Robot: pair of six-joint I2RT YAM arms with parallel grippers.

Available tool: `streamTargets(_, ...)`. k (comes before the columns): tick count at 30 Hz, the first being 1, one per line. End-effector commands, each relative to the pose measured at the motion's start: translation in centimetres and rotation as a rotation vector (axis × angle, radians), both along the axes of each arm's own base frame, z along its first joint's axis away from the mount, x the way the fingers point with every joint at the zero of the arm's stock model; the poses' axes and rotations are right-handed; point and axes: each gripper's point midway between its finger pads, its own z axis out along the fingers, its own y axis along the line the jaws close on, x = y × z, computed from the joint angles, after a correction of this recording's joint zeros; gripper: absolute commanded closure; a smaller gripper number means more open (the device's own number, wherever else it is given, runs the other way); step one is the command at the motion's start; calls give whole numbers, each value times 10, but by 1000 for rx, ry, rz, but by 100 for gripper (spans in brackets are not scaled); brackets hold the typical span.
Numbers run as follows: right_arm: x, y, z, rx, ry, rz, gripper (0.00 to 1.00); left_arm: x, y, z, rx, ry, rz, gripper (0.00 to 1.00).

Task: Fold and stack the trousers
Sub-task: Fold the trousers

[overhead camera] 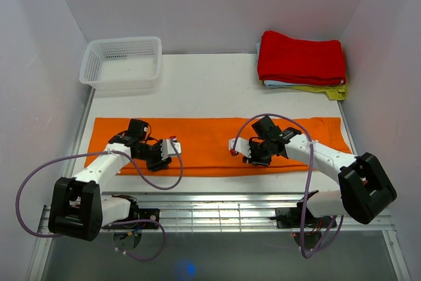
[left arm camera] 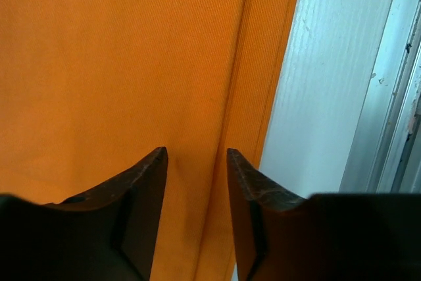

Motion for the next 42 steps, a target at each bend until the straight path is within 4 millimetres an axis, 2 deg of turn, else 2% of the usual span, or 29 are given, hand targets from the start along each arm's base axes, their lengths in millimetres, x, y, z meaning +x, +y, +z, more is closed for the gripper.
streamTargets(1, -9, -1, 11, 12, 5, 29, 66, 2, -1, -4, 19, -27, -3, 52)
streamTargets(3, -12, -2, 12, 14, 8, 35, 66, 3, -2, -7, 22, -17, 3, 55)
streamTargets(7, -23, -13, 0, -13, 26, 49, 67, 0, -6, -10, 26, 2, -6, 58)
streamTargets(12, -28, -20, -9, -36, 19, 58, 65, -7, -9, -18, 50, 7, -38, 56)
streamTargets(14, -28, -23, -15, -43, 10, 65, 59, -11, -11, -19, 46, 10, -46, 52)
streamTargets(17, -27, -28, -21, -62, -9, 66, 62, -14, -11, -21, 56, 3, -57, 53)
streamTargets(22, -21, -24, -16, -48, -29, 57, 69, -16, -8, -23, 65, 2, -49, 59)
streamTargets(31, -12, -7, 11, 16, -26, 42, 62, -13, -10, -13, 56, -21, -54, 57)
streamTargets(37, -12, -3, 10, 21, -11, 53, 62, -9, -12, -8, 50, -28, -57, 56)
streamTargets(42, -18, -10, -3, -9, -2, 80, 62, -8, -14, -10, 45, -16, -54, 55)
